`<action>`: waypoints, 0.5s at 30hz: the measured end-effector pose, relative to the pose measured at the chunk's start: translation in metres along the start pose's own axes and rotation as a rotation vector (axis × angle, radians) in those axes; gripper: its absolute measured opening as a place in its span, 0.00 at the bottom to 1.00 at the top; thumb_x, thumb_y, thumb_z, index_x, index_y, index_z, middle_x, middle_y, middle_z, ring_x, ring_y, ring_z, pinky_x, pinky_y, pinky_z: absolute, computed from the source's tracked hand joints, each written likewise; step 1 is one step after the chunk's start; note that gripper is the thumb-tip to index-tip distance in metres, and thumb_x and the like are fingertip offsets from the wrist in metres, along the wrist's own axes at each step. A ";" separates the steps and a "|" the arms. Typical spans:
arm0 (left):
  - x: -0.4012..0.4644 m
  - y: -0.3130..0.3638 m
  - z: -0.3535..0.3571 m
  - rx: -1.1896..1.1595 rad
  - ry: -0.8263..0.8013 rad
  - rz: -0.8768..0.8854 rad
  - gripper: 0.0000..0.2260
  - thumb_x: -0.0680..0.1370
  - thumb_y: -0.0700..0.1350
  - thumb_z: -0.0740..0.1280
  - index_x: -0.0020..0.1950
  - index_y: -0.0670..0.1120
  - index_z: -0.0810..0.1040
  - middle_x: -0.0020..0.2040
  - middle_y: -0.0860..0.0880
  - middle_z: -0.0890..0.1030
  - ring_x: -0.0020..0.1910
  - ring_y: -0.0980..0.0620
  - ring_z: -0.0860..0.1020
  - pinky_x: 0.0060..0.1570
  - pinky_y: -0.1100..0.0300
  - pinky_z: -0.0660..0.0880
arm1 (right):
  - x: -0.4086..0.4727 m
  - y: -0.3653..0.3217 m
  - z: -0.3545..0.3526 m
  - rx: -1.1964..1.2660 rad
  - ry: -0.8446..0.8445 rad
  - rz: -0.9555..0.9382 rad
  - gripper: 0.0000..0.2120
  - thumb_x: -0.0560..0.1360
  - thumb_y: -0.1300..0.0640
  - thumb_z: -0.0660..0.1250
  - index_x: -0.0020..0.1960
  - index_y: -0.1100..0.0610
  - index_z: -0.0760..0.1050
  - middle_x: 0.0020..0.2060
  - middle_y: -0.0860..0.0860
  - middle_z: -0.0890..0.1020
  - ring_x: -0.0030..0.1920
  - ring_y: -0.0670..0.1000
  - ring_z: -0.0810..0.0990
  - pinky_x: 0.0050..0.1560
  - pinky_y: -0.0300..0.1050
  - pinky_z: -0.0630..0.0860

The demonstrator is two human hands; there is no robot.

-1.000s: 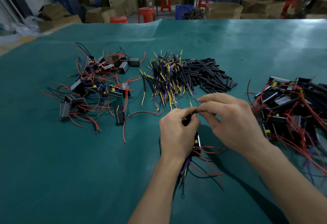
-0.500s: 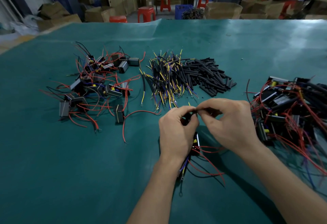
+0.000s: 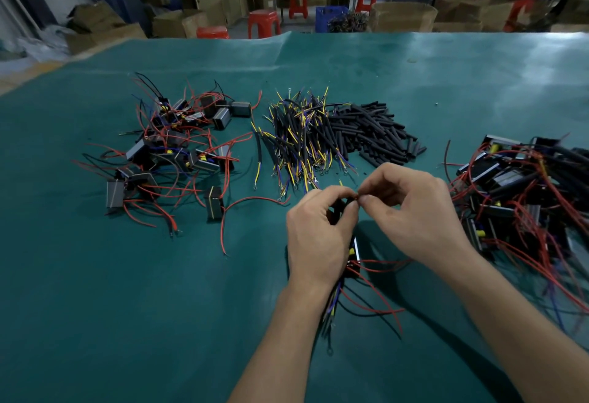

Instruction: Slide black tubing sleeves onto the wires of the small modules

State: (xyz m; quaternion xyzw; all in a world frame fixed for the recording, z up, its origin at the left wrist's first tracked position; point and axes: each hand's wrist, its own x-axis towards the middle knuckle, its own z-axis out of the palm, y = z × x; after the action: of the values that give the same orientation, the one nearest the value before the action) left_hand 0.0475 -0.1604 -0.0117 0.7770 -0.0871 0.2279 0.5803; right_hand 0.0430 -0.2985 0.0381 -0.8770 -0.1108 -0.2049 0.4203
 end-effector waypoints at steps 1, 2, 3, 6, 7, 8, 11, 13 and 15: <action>0.000 -0.001 0.000 0.001 -0.001 0.002 0.07 0.73 0.47 0.71 0.50 0.56 0.81 0.40 0.55 0.82 0.39 0.56 0.80 0.43 0.55 0.78 | 0.000 -0.001 0.000 -0.004 -0.003 -0.018 0.09 0.71 0.67 0.73 0.40 0.53 0.81 0.32 0.43 0.83 0.36 0.44 0.82 0.40 0.34 0.77; 0.000 -0.001 0.000 0.004 -0.001 0.005 0.08 0.73 0.47 0.71 0.50 0.56 0.81 0.40 0.56 0.82 0.39 0.57 0.80 0.43 0.55 0.78 | 0.000 -0.002 -0.001 -0.007 -0.008 -0.034 0.09 0.71 0.67 0.73 0.40 0.53 0.81 0.33 0.44 0.83 0.36 0.45 0.82 0.41 0.35 0.78; 0.000 -0.001 0.000 0.006 -0.003 0.010 0.08 0.73 0.47 0.70 0.50 0.56 0.81 0.41 0.58 0.82 0.39 0.58 0.80 0.43 0.56 0.78 | -0.001 -0.003 -0.001 -0.010 -0.014 -0.047 0.09 0.71 0.67 0.73 0.40 0.54 0.81 0.33 0.44 0.83 0.37 0.45 0.82 0.42 0.36 0.78; -0.001 0.000 0.000 0.002 -0.009 0.024 0.08 0.73 0.45 0.70 0.50 0.56 0.80 0.42 0.59 0.83 0.41 0.57 0.80 0.43 0.55 0.78 | -0.001 -0.003 -0.002 -0.024 -0.024 -0.066 0.09 0.71 0.68 0.72 0.41 0.54 0.81 0.34 0.45 0.83 0.37 0.45 0.82 0.42 0.36 0.78; -0.001 0.000 0.000 0.002 -0.008 0.027 0.08 0.73 0.45 0.71 0.50 0.55 0.80 0.42 0.59 0.83 0.42 0.56 0.81 0.44 0.55 0.79 | -0.001 -0.003 -0.002 -0.027 -0.023 -0.069 0.09 0.71 0.68 0.72 0.41 0.54 0.82 0.34 0.45 0.84 0.37 0.45 0.83 0.42 0.36 0.78; -0.001 0.000 0.000 0.004 -0.007 0.028 0.08 0.73 0.44 0.71 0.50 0.55 0.81 0.42 0.58 0.83 0.42 0.56 0.81 0.44 0.55 0.79 | -0.001 -0.003 -0.003 -0.030 -0.021 -0.075 0.08 0.71 0.68 0.73 0.41 0.54 0.82 0.34 0.45 0.84 0.37 0.45 0.83 0.42 0.37 0.79; 0.000 0.000 0.001 0.024 -0.010 0.026 0.07 0.72 0.44 0.71 0.49 0.54 0.82 0.41 0.58 0.83 0.39 0.58 0.79 0.42 0.58 0.77 | -0.002 -0.004 -0.002 -0.104 -0.018 -0.146 0.07 0.71 0.66 0.73 0.42 0.55 0.81 0.35 0.45 0.83 0.38 0.45 0.82 0.43 0.41 0.79; 0.000 0.000 0.001 0.043 -0.007 0.027 0.07 0.72 0.44 0.71 0.47 0.54 0.82 0.39 0.59 0.82 0.37 0.61 0.77 0.40 0.62 0.74 | -0.003 -0.004 -0.001 -0.153 -0.010 -0.190 0.06 0.70 0.66 0.72 0.42 0.55 0.80 0.35 0.45 0.83 0.38 0.45 0.82 0.42 0.44 0.78; 0.000 0.000 0.000 0.049 -0.007 0.026 0.07 0.71 0.43 0.71 0.47 0.54 0.81 0.39 0.60 0.81 0.35 0.62 0.75 0.39 0.64 0.72 | -0.003 -0.003 -0.001 -0.144 -0.002 -0.191 0.07 0.69 0.66 0.72 0.42 0.55 0.81 0.35 0.45 0.83 0.37 0.45 0.82 0.42 0.44 0.78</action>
State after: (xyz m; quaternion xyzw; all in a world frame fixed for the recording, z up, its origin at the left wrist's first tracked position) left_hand 0.0474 -0.1607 -0.0113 0.7905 -0.0936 0.2350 0.5578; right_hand 0.0388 -0.2968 0.0393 -0.8905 -0.1793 -0.2507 0.3346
